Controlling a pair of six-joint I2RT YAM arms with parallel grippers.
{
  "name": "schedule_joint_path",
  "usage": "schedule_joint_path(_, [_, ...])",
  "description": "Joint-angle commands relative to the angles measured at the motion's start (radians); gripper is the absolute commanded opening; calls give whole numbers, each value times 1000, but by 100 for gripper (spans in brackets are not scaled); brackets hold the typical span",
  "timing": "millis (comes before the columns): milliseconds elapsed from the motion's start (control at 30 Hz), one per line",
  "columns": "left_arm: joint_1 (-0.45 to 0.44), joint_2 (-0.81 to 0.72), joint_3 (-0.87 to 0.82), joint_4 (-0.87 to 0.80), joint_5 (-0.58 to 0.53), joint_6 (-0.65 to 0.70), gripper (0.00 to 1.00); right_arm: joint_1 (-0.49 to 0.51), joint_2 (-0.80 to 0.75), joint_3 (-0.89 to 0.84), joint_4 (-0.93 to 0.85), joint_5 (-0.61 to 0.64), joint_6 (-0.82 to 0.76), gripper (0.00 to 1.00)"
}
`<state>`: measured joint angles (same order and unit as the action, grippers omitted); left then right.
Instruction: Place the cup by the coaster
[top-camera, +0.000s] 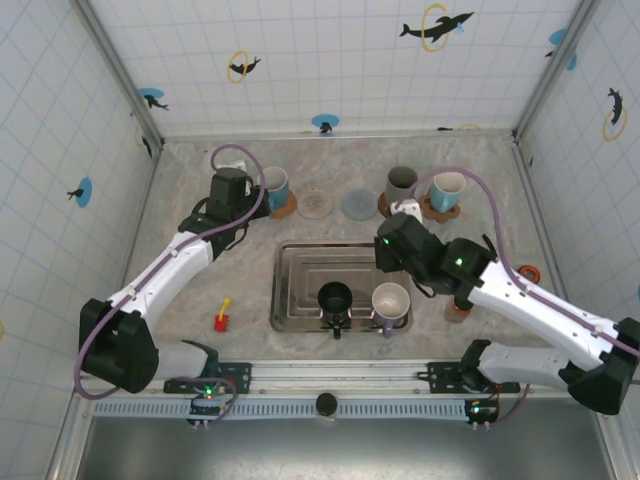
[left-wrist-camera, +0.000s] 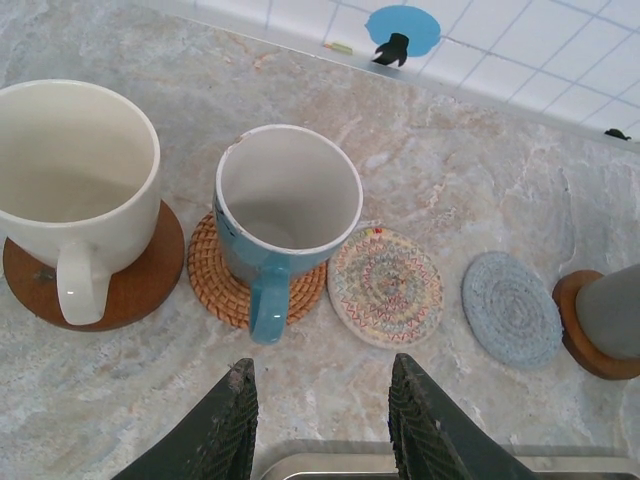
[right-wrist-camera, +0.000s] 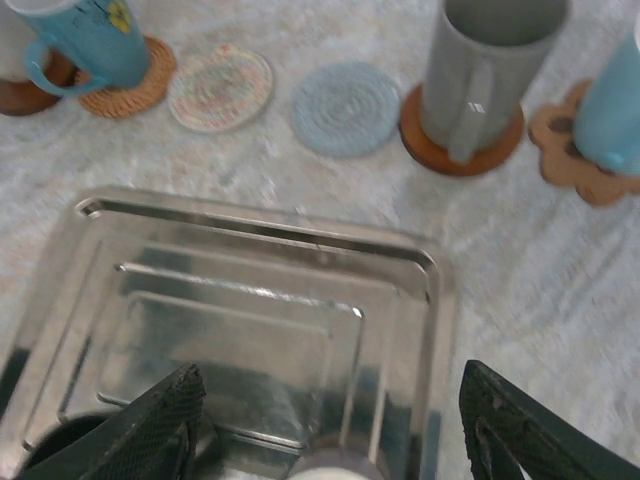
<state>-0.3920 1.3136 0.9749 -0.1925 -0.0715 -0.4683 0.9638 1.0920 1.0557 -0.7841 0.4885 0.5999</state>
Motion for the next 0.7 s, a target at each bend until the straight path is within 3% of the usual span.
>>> schedule_joint_path(0, [-4,-29,-17,29,-7,16,37,31,-59,-59,-111,64,111,68])
schedule_joint_path(400, [-4,-62,-28,16,-22,11,38,185,-145,-128,-284,123,316,67])
schedule_joint_path(667, [-4,-58,-28,19,-17,9,38,274,-195,-226,-267,104,428,69])
